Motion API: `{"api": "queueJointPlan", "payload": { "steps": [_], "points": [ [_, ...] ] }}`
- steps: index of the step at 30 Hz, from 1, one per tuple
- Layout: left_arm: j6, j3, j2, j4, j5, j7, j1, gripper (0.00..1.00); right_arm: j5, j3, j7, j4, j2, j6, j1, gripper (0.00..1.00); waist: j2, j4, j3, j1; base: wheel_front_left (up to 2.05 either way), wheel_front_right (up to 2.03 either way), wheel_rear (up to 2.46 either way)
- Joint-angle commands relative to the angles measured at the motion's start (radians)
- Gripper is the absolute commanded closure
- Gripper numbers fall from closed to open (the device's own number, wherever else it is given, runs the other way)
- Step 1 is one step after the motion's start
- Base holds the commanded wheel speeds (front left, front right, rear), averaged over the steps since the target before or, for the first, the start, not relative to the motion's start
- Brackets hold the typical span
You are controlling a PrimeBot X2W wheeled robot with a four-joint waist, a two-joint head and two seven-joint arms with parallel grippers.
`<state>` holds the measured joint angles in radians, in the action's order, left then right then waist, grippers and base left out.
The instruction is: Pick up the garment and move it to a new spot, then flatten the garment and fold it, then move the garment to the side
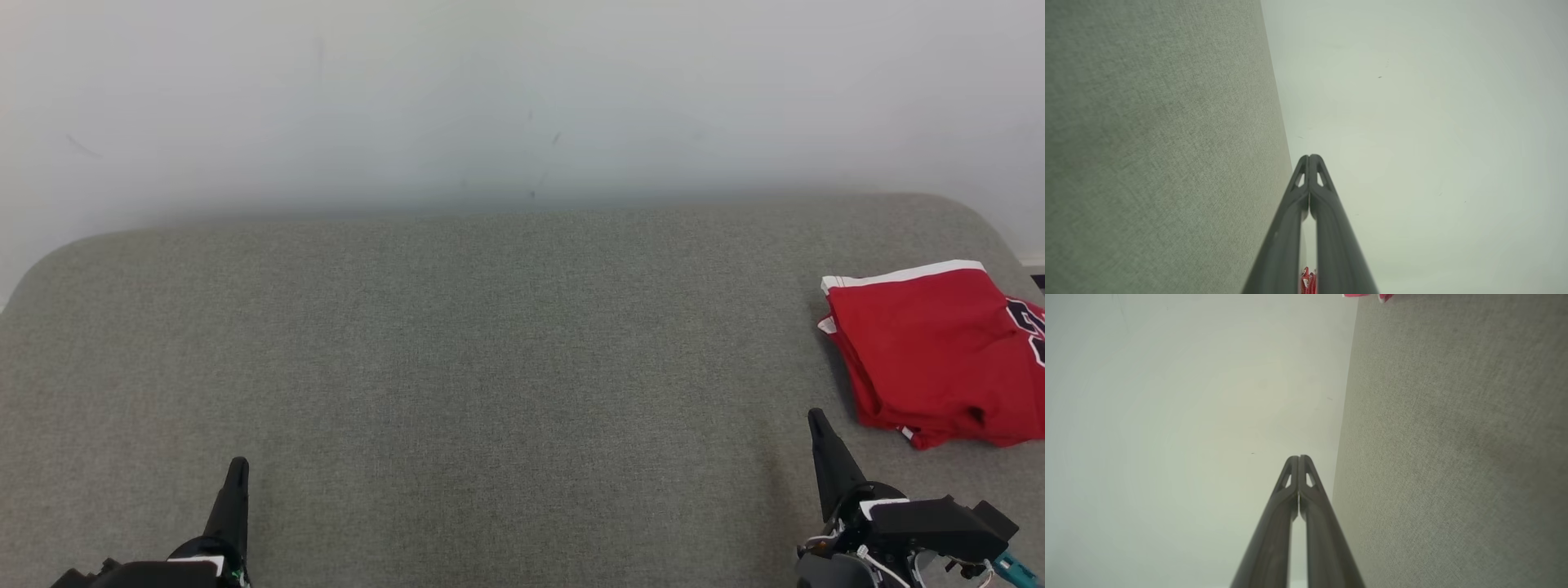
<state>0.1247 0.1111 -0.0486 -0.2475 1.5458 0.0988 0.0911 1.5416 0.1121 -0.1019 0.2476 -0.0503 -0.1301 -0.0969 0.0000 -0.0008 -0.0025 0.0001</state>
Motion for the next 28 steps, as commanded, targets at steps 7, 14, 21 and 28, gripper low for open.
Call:
{"api": "queueJointPlan", "payload": {
  "steps": [7,14,21,28],
  "points": [
    [0.007,0.005,-0.003,0.003,0.058,0.016,0.022,1.0,0.063,0.002,-0.013,-0.004,0.0,-0.001,-0.014,1.0,0.0,0.001,0.004,-0.0001,0.0,0.0,0.0],
    [0.007,0.005,-0.003,0.003,0.069,0.018,0.024,1.0,0.072,0.003,-0.015,-0.004,0.0,-0.001,-0.015,1.0,0.0,0.001,0.006,-0.0001,0.0,0.0,0.0],
    [0.007,0.005,-0.003,0.003,0.069,0.018,0.024,1.0,0.072,0.002,-0.015,-0.004,0.0,-0.001,-0.015,1.0,0.0,0.001,0.006,-0.0001,0.0,0.0,0.0],
    [0.007,0.005,-0.003,0.003,0.069,0.017,0.024,1.0,0.072,0.002,-0.015,-0.004,0.0,-0.001,-0.015,1.0,0.0,0.001,0.006,-0.0001,0.0,0.0,0.0]
  ]
}}
